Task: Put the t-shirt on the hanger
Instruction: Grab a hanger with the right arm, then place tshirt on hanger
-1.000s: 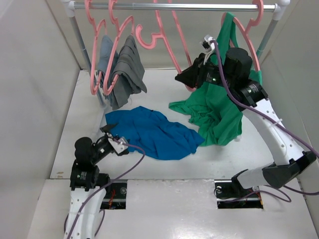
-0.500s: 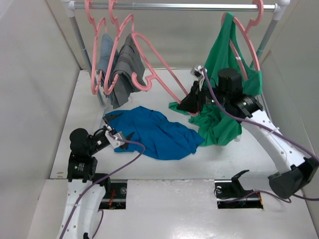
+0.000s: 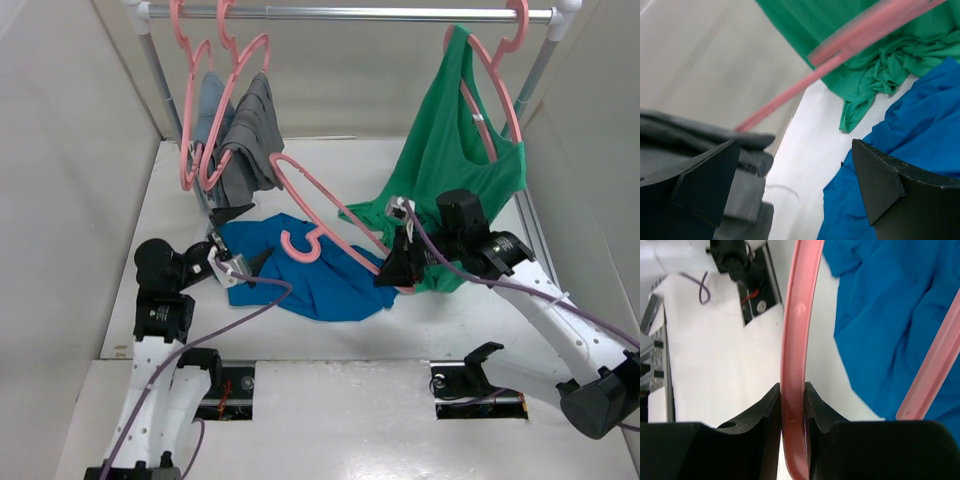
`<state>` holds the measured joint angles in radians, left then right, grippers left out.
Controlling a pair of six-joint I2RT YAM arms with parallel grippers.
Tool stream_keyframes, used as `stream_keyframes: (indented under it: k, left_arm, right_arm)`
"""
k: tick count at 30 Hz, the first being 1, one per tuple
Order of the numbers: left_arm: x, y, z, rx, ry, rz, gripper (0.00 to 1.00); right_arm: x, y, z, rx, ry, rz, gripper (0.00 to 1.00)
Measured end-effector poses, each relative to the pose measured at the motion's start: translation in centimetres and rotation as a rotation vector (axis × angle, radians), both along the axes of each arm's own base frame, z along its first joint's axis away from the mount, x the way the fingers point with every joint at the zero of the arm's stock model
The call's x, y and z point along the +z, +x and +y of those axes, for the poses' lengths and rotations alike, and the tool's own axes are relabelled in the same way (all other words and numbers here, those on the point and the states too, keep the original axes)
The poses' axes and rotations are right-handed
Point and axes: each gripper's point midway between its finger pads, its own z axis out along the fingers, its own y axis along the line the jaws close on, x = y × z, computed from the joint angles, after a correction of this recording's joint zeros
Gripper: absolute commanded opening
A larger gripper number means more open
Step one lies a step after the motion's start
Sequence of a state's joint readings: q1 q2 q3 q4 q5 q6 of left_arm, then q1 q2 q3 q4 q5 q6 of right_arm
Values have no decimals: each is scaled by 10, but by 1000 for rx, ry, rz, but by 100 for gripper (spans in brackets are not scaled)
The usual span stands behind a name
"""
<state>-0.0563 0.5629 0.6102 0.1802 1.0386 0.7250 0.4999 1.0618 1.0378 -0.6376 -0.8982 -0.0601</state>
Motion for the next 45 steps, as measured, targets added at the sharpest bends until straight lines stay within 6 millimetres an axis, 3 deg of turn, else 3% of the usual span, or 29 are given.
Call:
stream_keyframes:
  k: [4, 8, 14, 19, 22, 29, 31, 34, 36, 45]
  left_arm:
    - [-2, 6, -11, -66, 39, -14, 93]
    - [-18, 15, -23, -123, 94, -15, 93]
    - [-44, 24, -51, -221, 179, -13, 91]
    - [-54, 33, -60, -212, 225, -46, 89]
    - [-57, 35, -68, -217, 249, -74, 81]
    - [-82, 32, -83, -273, 321, -77, 49]
    - [-87, 30, -85, -287, 335, -73, 32]
    - [-93, 27, -86, -303, 356, -71, 18]
    - [-99, 25, -87, -312, 374, -70, 2]
    - [-111, 23, -85, -317, 400, -31, 0]
  right_arm:
    - [-10, -20, 2, 59, -24, 19, 0]
    - [-10, -34, 6, 108, -27, 13, 0]
    - [-17, -42, 6, 123, -65, 23, 0]
    - [-27, -45, 9, 131, -104, 41, 0]
    - [-34, -45, 14, 153, -120, 51, 0]
    - [-47, -40, 18, 155, -171, 52, 0]
    - [-48, -39, 16, 149, -178, 47, 0]
    - [-48, -38, 15, 143, -184, 38, 0]
    - [-47, -37, 15, 138, -185, 28, 0]
    - [-45, -33, 12, 120, -199, 4, 0]
